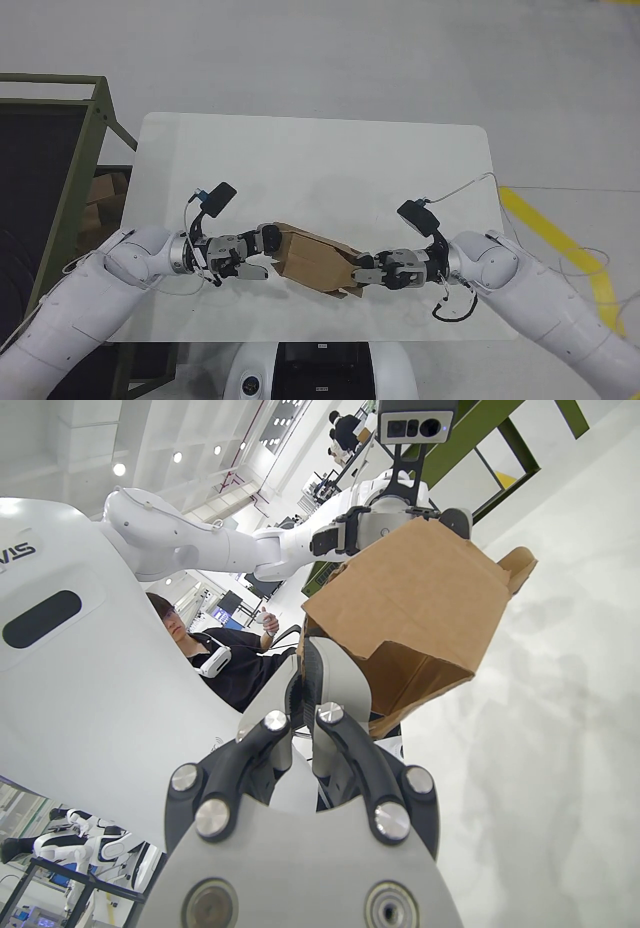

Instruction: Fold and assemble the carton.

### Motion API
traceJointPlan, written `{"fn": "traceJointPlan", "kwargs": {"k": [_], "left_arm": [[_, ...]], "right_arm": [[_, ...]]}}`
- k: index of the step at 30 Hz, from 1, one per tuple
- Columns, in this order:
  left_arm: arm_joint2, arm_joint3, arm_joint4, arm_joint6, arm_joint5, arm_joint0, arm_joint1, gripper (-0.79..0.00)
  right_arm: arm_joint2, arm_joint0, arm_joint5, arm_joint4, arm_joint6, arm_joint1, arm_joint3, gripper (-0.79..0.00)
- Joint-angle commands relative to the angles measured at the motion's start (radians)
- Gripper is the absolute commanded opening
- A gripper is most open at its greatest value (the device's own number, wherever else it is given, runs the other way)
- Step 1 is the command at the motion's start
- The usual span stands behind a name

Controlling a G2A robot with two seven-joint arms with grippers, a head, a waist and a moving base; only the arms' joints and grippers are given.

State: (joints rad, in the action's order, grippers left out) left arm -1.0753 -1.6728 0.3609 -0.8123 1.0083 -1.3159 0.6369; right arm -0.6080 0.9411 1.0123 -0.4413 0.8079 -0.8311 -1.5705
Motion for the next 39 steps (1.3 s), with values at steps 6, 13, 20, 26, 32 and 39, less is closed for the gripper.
{"fn": "traceJointPlan", "kwargs": {"k": [6, 13, 20, 26, 32, 39], "left_arm": [[0.067, 0.000, 0.014, 0.004, 0.004, 0.044, -0.037, 0.000], [0.106, -0.005, 0.044, 0.004, 0.004, 0.076, -0.056, 0.000], [0.156, -0.027, 0.067, 0.004, 0.004, 0.102, -0.068, 0.000], [0.194, -0.033, 0.075, 0.004, 0.004, 0.126, -0.082, 0.000], [0.230, -0.035, 0.065, 0.004, 0.004, 0.150, -0.099, 0.000], [0.266, -0.051, 0.066, 0.004, 0.004, 0.175, -0.114, 0.000]], "right_arm": [[0.023, -0.020, 0.000, -0.020, 0.000, 0.009, 0.001, -0.785], [0.035, -0.030, 0.000, -0.028, 0.000, 0.014, 0.000, -0.785], [0.036, -0.032, 0.000, -0.039, 0.000, 0.015, 0.006, -0.785], [0.024, -0.023, 0.000, -0.046, 0.000, 0.015, 0.009, -0.785], [0.010, -0.013, 0.000, -0.048, 0.000, 0.015, 0.011, -0.785], [-0.006, -0.001, 0.000, -0.053, 0.000, 0.014, 0.016, -0.785]]}}
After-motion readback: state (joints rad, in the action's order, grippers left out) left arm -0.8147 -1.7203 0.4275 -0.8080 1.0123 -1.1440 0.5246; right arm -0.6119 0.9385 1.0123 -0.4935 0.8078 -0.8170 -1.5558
